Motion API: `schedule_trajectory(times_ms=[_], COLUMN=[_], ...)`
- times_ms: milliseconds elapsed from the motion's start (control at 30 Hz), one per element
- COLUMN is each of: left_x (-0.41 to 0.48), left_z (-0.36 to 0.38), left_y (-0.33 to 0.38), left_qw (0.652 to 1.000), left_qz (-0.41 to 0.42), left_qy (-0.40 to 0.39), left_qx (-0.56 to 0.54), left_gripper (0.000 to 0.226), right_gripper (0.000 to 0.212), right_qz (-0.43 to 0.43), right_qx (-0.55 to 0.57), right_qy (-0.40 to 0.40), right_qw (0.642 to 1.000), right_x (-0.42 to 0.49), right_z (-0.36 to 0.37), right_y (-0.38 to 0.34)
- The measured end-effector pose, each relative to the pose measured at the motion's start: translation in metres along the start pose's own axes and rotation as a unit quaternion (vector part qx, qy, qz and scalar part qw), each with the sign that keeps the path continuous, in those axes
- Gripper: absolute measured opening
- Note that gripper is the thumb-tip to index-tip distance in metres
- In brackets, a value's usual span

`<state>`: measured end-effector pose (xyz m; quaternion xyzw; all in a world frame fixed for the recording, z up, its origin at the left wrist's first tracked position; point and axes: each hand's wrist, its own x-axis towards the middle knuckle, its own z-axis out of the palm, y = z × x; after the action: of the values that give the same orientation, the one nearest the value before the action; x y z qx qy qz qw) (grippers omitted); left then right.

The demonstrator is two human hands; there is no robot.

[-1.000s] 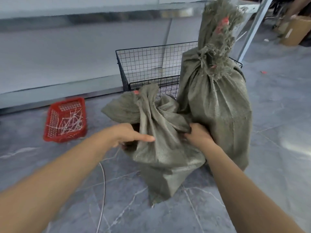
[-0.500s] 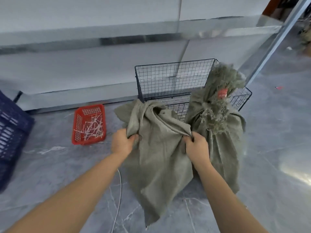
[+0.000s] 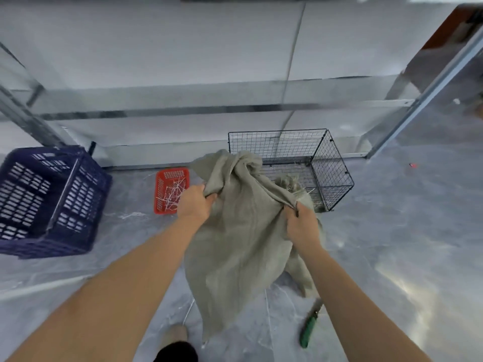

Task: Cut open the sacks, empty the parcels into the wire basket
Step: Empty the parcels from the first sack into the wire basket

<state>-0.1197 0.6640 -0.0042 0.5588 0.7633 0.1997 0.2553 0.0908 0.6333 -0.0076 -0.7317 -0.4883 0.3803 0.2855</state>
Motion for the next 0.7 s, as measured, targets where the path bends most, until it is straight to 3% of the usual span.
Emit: schedule_trajectory(times_ms=[367,700], left_x=[-0.070,-0.010], left_z=[-0.069,-0.046], left_y=[0.103,0.181], left_qw=[1.000,0.998], left_qz=[0.019,0.040], left_qy=[0.006,-0.042], left_qx=[-0.015,-0.025], left_gripper=[0.026,0.028], right_gripper=[0.037,0.044], right_qz=[-0.025,-0.020], right_qx=[0.037,0.030], right_qy=[0.034,0.099], right_qw=[0.998,0.994], right_x=[-0.071,0.002], right_z=[-0.127,-0.174], right_y=[-0.067,-0.099])
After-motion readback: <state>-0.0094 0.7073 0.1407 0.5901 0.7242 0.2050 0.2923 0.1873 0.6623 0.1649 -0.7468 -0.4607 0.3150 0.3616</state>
